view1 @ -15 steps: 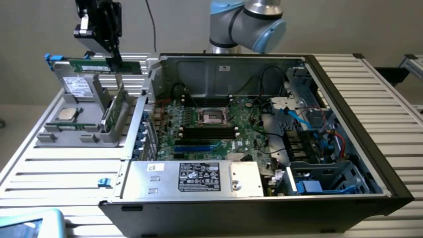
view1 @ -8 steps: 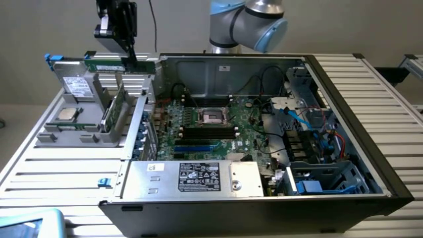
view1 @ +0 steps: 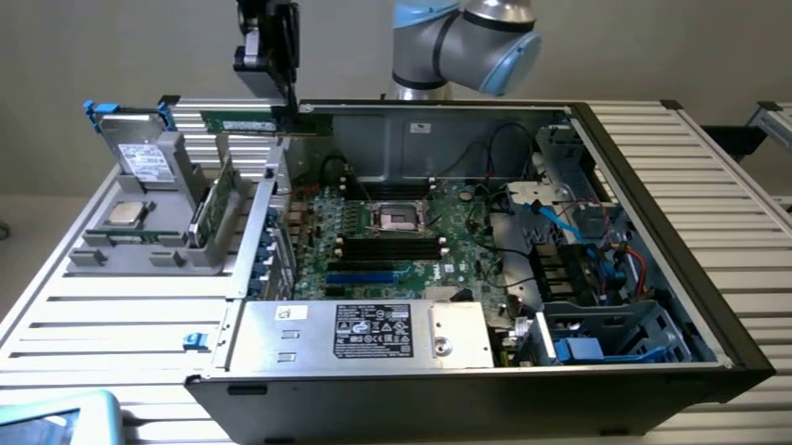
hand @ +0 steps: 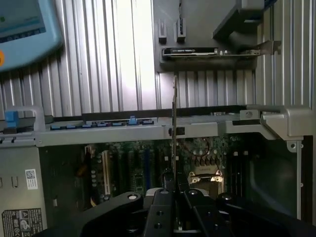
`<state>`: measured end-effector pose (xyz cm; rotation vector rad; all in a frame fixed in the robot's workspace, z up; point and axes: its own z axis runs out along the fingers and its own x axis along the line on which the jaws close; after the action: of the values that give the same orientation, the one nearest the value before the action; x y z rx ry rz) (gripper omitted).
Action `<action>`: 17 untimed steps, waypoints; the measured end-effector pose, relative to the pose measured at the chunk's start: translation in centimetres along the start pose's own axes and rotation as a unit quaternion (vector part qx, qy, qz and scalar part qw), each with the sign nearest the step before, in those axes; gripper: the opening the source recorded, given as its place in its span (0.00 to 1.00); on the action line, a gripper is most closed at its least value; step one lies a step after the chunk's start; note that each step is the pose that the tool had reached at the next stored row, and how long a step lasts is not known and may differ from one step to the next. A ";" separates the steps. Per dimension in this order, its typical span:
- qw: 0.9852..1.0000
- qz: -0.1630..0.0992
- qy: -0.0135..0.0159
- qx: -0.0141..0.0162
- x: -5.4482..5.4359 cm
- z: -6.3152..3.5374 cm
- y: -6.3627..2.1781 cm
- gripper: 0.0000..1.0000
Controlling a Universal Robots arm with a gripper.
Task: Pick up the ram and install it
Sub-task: 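Pick up the ram and move it above insertion slot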
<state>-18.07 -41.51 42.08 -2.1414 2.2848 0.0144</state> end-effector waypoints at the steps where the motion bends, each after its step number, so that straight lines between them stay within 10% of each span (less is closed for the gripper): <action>1: 1.000 0.000 0.000 0.000 0.0 0.01 -0.45 0.13; 17: 1.000 -0.005 0.000 0.002 -1.5 0.61 -6.16 0.13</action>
<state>-11.83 -40.40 41.49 -2.1518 2.2713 0.0107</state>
